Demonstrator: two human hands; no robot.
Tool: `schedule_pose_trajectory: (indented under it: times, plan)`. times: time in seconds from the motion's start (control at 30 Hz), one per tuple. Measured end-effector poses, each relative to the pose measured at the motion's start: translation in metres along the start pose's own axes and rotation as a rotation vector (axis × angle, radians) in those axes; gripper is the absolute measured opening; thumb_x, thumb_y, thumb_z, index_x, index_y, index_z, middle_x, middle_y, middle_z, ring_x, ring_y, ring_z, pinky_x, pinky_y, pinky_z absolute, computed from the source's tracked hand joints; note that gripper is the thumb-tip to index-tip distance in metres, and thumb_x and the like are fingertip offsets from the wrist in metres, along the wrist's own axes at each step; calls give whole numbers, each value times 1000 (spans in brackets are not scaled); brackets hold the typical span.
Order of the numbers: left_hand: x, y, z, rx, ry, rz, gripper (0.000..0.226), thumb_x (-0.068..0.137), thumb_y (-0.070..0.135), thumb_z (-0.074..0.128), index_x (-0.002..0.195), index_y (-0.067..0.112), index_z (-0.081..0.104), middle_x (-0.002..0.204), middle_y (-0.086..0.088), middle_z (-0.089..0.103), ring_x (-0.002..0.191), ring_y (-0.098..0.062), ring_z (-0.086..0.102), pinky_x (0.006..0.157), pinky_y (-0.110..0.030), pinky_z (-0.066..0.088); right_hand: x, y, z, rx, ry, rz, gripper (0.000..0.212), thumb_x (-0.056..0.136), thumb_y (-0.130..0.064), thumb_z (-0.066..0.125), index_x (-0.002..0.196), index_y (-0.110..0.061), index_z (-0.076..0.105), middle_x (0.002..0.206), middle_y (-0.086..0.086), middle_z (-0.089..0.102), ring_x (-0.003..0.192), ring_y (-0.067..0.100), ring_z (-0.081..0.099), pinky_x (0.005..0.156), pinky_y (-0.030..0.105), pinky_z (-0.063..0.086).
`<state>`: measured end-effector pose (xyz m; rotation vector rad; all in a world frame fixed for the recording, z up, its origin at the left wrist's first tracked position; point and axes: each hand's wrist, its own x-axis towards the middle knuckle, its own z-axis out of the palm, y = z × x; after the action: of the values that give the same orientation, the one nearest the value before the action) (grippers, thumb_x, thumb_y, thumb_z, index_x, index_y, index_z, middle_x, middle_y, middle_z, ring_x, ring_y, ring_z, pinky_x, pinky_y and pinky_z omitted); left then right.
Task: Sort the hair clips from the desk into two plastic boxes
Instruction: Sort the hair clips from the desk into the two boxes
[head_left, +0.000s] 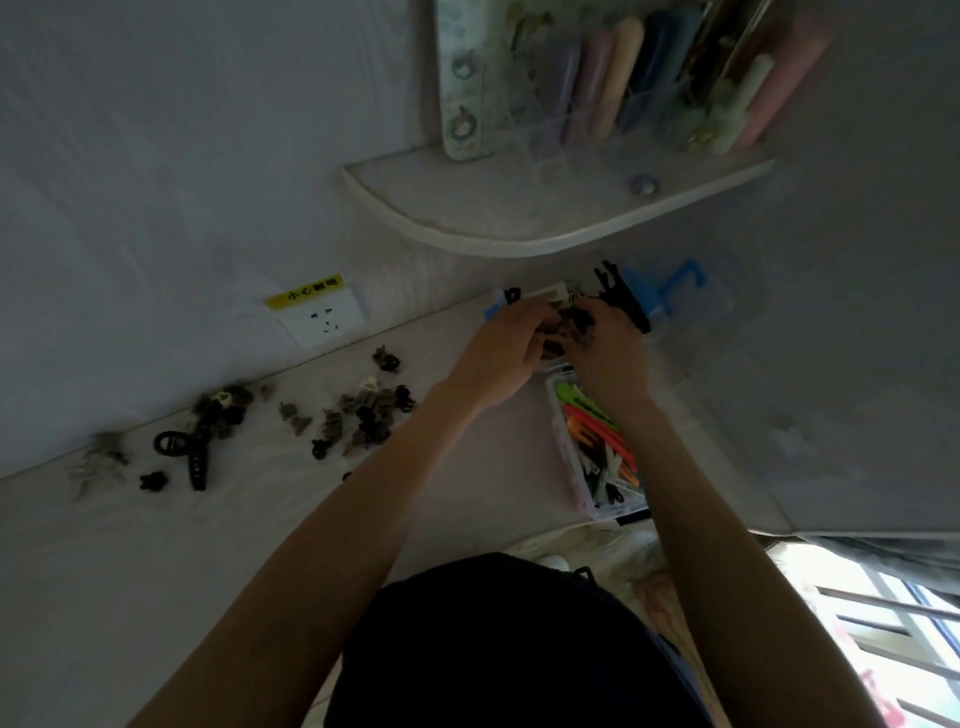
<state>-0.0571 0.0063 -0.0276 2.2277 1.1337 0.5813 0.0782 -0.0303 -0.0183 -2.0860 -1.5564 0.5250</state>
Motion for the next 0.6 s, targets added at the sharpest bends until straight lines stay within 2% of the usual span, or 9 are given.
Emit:
schedule_pose_trajectory:
  times: [0.1,0.2,0.3,0.4,0.5,0.6]
  plan:
    - [-41,-23,-18,16,169,13,27,92,12,49,118,12,58,113,-7,63,97,-21,59,78,-31,48,-19,-28,11,40,1,-105,32,86,-15,56,118,-11,55,115,14,59,99,30,58,79,38,50]
    - [-102,-54,-37,34,361,-214,27,88,17,56,115,18,57,102,0,65,81,-12,60,69,-26,50,-42,-61,40,24,-175,-254,33,89,-18,53,121,-15,53,123,11,56,108,27,54,88,36,45]
    - [-172,-92,-55,115,488,-500,29,87,20,59,115,19,56,104,-2,63,90,-17,57,76,-31,49,-62,-87,82,-6,-363,-377,35,90,-18,51,126,-14,51,127,10,52,115,26,47,97,35,40]
    - [-229,-128,-76,201,564,-716,43,82,18,64,123,10,52,119,-14,55,109,-31,49,93,-44,44,-74,-104,125,-97,-496,-466,40,90,-19,50,130,-14,47,133,10,48,122,29,40,103,38,36]
    - [-263,-153,-98,177,609,-882,59,79,18,69,131,7,44,127,-20,48,114,-36,45,96,-45,39,-78,-118,158,-203,-555,-527,49,89,-20,51,136,-16,40,144,12,38,132,35,29,110,45,28]
    - [-277,-179,-114,153,578,-980,69,80,28,69,138,10,36,135,-20,42,121,-35,40,99,-45,37,-78,-131,183,-332,-573,-551,52,90,-25,49,139,-19,35,150,12,27,139,37,17,115,50,16]
